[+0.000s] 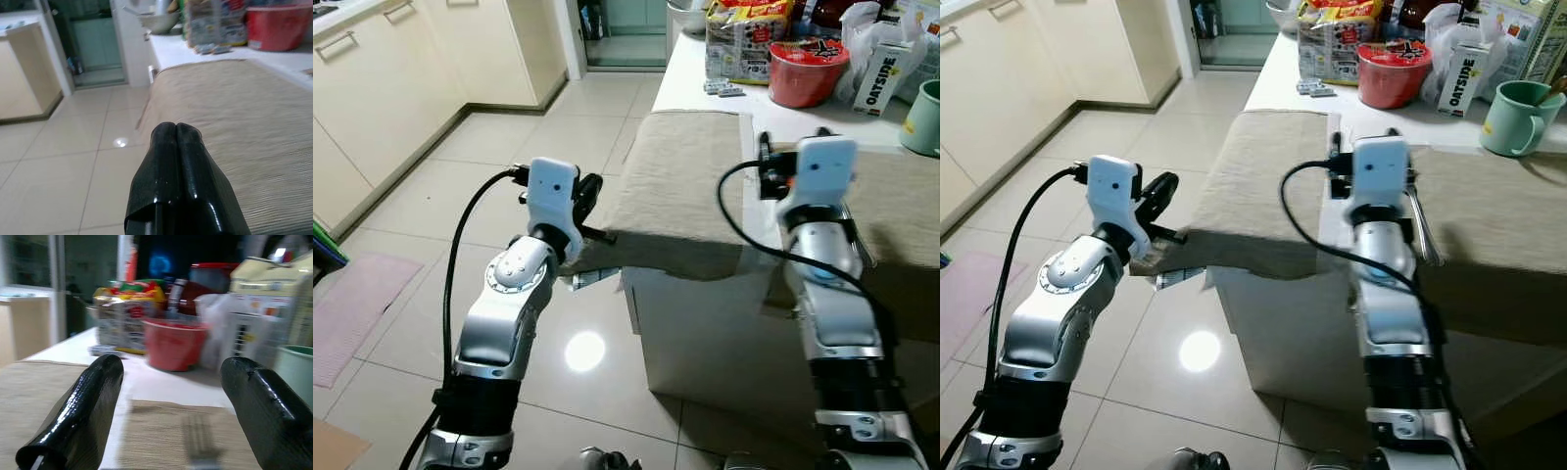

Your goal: Setting the table

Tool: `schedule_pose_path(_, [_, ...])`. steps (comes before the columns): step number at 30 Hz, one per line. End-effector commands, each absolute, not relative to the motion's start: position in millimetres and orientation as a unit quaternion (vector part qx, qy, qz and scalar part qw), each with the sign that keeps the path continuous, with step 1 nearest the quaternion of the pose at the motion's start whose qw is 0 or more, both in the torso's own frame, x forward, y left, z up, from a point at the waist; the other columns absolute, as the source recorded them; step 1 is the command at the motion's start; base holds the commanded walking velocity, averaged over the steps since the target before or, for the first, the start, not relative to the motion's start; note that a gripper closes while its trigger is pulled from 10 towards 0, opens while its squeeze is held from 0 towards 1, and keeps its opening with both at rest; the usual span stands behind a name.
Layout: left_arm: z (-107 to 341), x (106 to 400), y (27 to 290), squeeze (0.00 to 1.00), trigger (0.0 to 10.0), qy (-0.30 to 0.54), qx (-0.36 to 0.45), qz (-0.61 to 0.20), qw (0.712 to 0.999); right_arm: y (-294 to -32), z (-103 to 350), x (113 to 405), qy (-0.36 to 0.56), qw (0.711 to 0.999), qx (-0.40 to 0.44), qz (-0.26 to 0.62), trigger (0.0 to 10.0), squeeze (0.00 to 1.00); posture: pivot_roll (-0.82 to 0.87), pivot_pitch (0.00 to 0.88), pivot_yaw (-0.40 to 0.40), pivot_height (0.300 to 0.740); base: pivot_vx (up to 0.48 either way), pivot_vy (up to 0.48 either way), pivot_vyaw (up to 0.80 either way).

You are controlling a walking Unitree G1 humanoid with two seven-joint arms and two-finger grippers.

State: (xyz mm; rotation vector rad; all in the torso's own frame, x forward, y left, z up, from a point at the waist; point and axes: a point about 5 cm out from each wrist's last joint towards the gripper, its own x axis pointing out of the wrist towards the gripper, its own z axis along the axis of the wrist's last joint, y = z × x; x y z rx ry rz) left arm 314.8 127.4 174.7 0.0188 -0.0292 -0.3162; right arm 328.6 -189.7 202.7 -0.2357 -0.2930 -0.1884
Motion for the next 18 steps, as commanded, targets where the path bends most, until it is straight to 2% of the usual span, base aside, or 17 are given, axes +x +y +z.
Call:
schedule_pose_path(1, [173,315,138,0.00,10.0,-0.016,0.011,-0.139,0.990,-189,206,326,-0.159,0.975,-0.129,-0.093,10.0,0.00,-0.23,0.023,0.147,0.740,0.000,0.000,0.00])
schedule_pose_path(8, [174,312,136,0.00,10.0,-0.028,0.008,-0.138,0.990,-193,208,302,-0.183,0.969,-0.140,-0.094,10.0,0.00,-0.24,0.011,0.141,0.740,0.000,0.000,0.00])
schedule_pose_path(12, [175,296,160,0.00,10.0,-0.030,-0.012,-0.100,0.995,-196,214,269,-0.194,0.965,-0.149,-0.099,10.0,0.00,-0.26,0.012,0.148,0.740,0.000,0.000,0.00])
schedule_pose_path(14, [188,275,174,0.00,10.0,-0.037,-0.018,-0.084,0.996,-193,214,237,-0.187,0.964,-0.167,-0.083,10.0,0.00,-0.26,0.020,0.152,0.740,0.000,0.000,0.00])
schedule_pose_path(18, [194,263,172,0.00,10.0,-0.039,-0.007,-0.095,0.995,-192,212,220,-0.179,0.964,-0.180,-0.074,10.0,0.00,-0.26,0.030,0.153,0.740,0.000,0.000,0.00])
